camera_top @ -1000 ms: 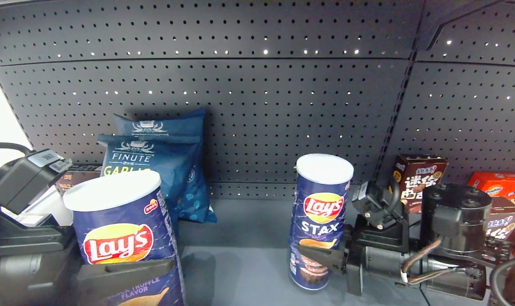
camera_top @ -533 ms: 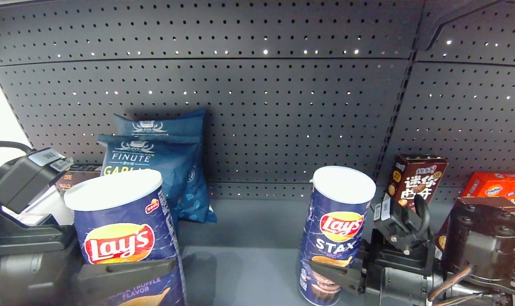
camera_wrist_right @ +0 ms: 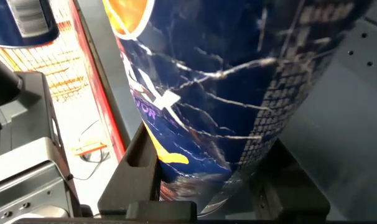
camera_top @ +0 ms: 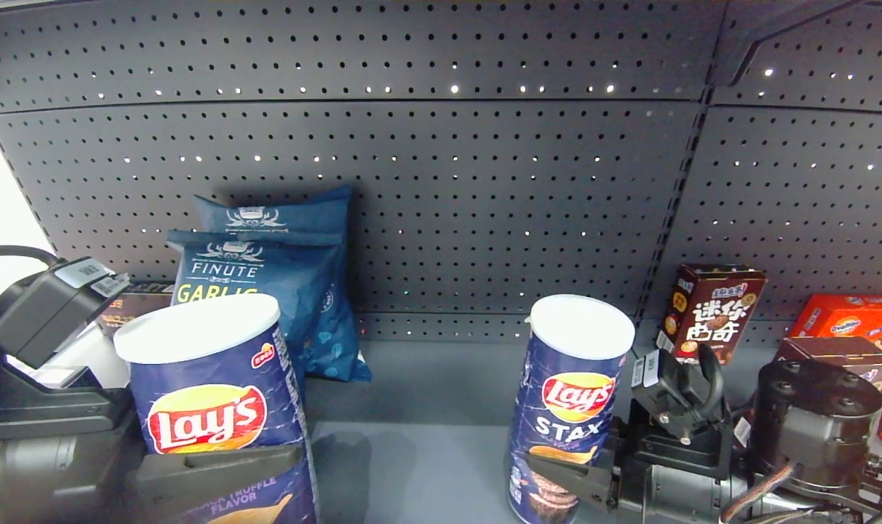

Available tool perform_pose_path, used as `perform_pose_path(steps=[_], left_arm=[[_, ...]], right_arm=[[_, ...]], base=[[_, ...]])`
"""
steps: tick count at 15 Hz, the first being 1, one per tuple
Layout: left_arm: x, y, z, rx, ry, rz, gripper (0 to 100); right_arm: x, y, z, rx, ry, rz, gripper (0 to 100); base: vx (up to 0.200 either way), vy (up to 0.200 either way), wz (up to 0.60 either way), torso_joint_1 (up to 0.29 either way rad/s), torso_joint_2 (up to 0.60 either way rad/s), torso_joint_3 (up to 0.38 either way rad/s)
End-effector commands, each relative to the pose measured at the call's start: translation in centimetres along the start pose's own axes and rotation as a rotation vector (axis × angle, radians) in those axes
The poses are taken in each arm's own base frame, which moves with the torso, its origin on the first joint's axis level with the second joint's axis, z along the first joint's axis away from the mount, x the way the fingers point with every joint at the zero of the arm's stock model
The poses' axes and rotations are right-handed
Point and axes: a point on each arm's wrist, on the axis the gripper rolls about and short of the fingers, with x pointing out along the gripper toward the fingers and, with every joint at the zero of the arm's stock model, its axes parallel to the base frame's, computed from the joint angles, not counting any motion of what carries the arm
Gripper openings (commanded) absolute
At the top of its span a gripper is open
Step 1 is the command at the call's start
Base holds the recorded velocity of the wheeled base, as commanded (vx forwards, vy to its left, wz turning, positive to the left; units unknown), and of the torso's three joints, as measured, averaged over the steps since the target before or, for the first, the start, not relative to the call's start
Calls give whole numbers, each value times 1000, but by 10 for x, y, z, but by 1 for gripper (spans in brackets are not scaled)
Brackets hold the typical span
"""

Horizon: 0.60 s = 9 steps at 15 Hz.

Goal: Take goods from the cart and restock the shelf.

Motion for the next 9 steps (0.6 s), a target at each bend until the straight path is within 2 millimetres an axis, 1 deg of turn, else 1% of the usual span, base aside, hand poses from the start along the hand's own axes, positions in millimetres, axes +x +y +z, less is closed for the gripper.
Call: perform_pose_path(steps=[1, 5, 9], left_arm=[[0, 0, 0, -1, 1, 0, 0], [1, 1, -2, -6, 5, 0, 0], [0, 1, -4, -13, 11, 2, 0]], right_arm=[[7, -2, -7, 9, 26, 3, 0], [10, -2, -10, 14, 39, 10, 0], [17, 0, -14, 14, 47, 27, 0]], base=[[0, 0, 0, 0, 0, 0], [0, 0, 0, 0, 0, 0], [0, 0, 0, 0, 0, 0]])
